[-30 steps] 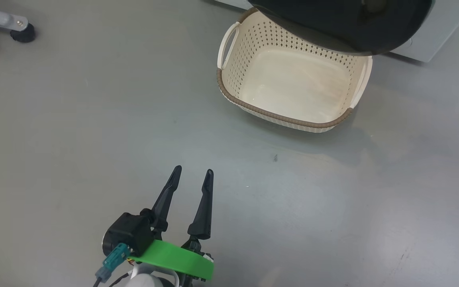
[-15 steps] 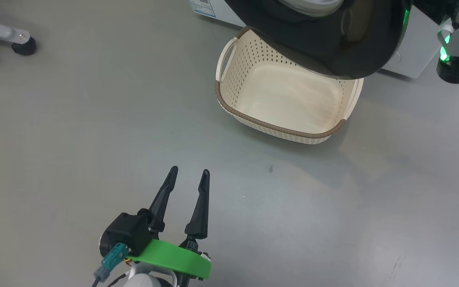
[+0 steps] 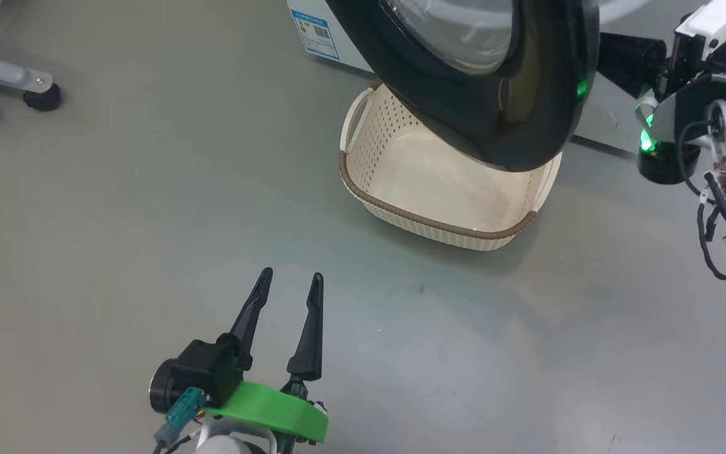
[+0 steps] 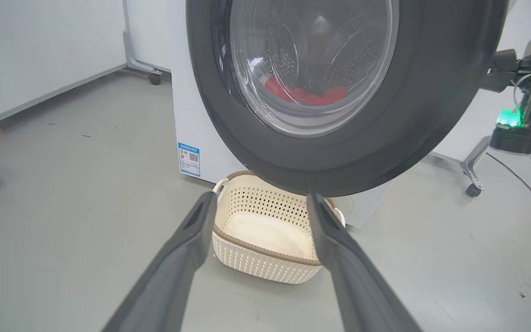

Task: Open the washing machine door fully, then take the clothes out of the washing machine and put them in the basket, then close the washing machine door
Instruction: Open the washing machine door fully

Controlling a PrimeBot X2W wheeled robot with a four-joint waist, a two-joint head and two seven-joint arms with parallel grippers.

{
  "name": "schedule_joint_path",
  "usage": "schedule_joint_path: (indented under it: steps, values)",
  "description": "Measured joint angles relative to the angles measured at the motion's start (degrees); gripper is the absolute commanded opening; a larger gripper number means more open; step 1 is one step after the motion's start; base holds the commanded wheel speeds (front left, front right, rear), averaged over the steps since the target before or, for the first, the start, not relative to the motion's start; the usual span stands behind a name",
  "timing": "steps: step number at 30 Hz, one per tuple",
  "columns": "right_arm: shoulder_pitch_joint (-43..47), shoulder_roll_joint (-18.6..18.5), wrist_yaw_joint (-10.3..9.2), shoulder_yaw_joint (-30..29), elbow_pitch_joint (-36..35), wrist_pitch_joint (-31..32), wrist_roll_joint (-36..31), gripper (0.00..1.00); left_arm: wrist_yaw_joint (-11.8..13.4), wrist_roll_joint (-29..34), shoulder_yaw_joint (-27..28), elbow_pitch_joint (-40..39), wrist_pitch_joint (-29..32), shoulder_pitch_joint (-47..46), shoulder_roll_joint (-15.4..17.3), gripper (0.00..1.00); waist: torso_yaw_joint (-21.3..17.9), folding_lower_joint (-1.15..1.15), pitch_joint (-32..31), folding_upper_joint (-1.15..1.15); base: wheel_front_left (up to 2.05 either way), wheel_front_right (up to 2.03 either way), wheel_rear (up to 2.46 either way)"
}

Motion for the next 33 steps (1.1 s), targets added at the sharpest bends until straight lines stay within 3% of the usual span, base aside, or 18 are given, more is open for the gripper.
schedule_joint_path:
  steps: [2, 19, 33]
  values:
    - [0.92, 0.99, 0.0, 0.13, 0.11, 0.01, 0.43, 0.0, 0.0, 2.09, -0.04, 0.33, 0.0, 0.04, 0.0, 1.0, -0.04, 0.0, -0.54, 0.0, 0.0, 0.0, 0.0]
    - [3.54, 7.0, 0.0, 2.68, 0.03, 0.4, 0.66, 0.0, 0.0, 1.68, 0.01, 0.49, 0.0, 1.29, 0.02, 1.0, -0.78, 0.0, -3.22, 0.0, 0.0, 0.0, 0.0]
    - [6.17, 8.76, 0.0, 5.67, -1.71, 2.54, 1.68, 0.0, 0.0, 1.68, 0.1, 0.49, 0.0, 1.92, 0.03, 1.0, -1.16, 0.0, -4.17, 0.0, 0.0, 0.0, 0.0]
